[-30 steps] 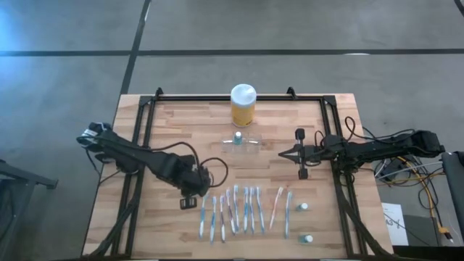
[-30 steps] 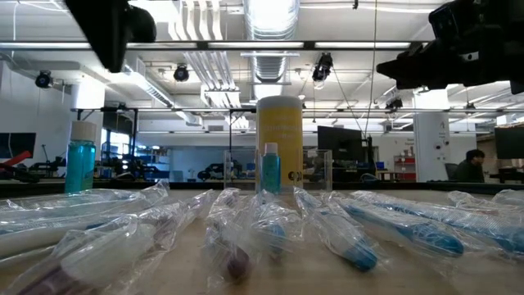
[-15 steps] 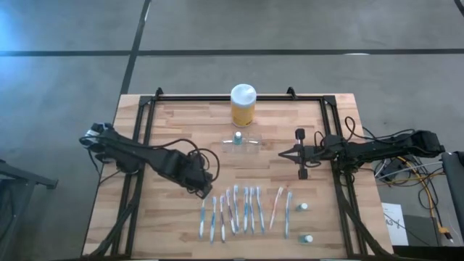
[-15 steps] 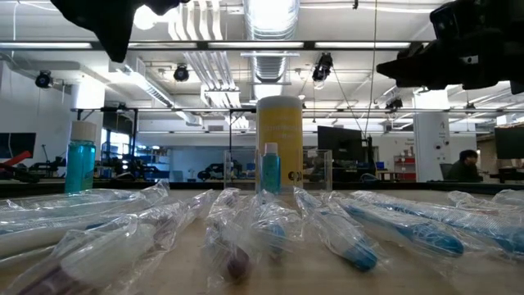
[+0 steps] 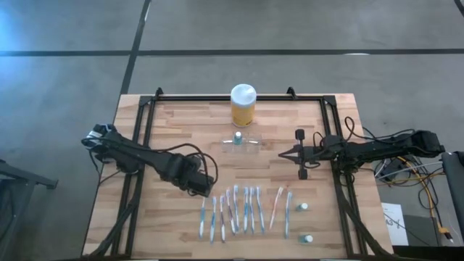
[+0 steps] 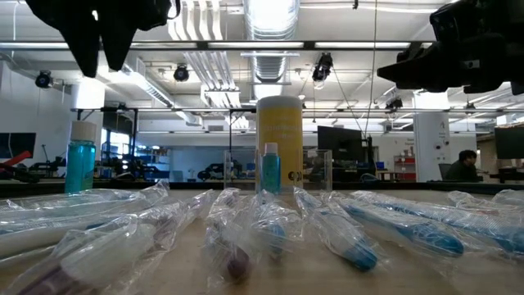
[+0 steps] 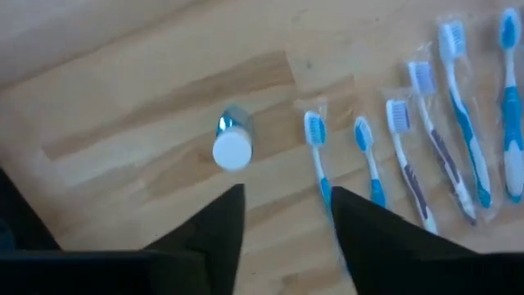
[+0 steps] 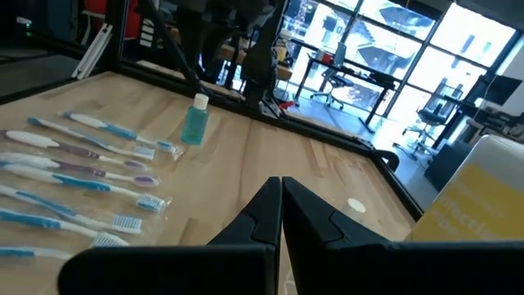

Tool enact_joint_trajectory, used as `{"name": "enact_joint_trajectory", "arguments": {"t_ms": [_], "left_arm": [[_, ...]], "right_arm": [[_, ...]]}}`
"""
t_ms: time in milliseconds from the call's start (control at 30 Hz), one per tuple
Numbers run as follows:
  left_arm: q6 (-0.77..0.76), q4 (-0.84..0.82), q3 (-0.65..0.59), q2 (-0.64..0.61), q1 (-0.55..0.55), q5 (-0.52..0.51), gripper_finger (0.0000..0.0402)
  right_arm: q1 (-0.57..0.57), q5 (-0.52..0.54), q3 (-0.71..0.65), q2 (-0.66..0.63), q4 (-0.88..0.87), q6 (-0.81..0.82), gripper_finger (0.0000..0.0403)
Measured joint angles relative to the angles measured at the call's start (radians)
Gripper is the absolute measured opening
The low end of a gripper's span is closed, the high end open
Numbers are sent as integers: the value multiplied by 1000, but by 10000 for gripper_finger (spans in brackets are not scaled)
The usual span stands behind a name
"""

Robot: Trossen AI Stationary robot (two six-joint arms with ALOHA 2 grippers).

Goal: Pick & Place toothbrushing station
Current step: Put the blue mouthwash into the transparent organizer

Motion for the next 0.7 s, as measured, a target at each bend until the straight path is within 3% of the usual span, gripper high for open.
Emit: {"name": "enact_joint_trajectory", "arguments": {"t_ms": [267,700], "left_arm": [[-92,23,-59,0,2,32,261],[-113,152,-203,0,26,97,264]], "right_arm": [[0,0,0,0,-52,23,8],[0,0,0,0,-71,37,8]]}}
